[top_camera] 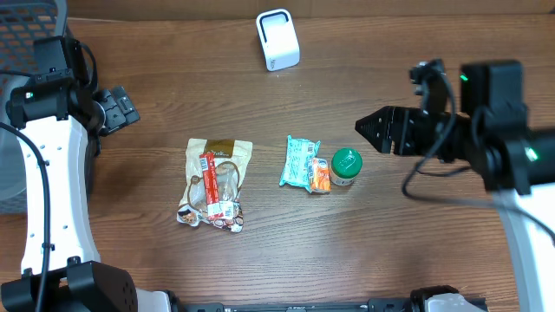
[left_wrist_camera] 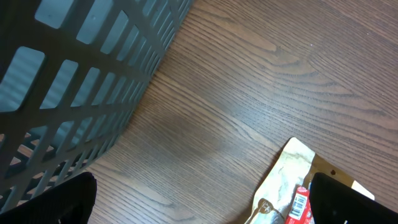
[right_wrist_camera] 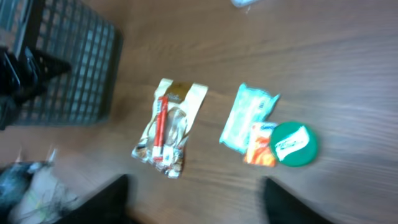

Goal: Scan the item barcode
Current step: 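Move the right gripper forward toward the items on the table, then lower the right gripper onto the red stick on the snack bag and grasp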

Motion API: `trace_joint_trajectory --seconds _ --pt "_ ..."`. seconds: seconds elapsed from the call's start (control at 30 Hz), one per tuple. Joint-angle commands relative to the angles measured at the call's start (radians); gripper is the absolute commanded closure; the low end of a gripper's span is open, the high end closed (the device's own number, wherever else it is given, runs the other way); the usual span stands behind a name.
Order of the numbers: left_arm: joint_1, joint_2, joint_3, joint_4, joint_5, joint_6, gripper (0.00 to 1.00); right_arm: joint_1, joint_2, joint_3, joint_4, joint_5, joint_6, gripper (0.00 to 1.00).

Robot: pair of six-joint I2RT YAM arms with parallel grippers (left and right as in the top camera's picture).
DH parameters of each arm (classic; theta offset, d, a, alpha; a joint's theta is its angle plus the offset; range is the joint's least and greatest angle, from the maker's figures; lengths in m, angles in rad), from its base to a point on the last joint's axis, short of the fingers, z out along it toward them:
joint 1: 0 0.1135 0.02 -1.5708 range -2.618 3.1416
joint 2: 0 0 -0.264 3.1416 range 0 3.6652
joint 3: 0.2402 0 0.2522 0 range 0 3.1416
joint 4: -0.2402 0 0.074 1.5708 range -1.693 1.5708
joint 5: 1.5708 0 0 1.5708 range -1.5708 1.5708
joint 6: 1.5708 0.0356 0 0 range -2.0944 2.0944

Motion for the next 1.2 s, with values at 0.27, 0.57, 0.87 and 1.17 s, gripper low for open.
trace_joint_trajectory --seconds 0.27,0.57,0.87,1.17 --pt "0.005 0.002 0.019 0.000 -0.011 0.012 0.00 0.295 0.182 0.020 0.107 0.097 0.145 0.80" --pt "0.005 0.002 0.019 0.000 -0.011 0.012 0.00 0.590 0.370 0.020 0.259 0.184 0.204 0.80" --pt "0.005 0.002 0.019 0.000 -0.011 0.012 0.00 0.759 0.553 0.020 0.417 0.209 0.206 0.75" --pt "0.005 0.002 0.019 0.000 -0.011 0.012 0.00 0.828 0.642 0.020 0.512 0.347 0.206 0.73"
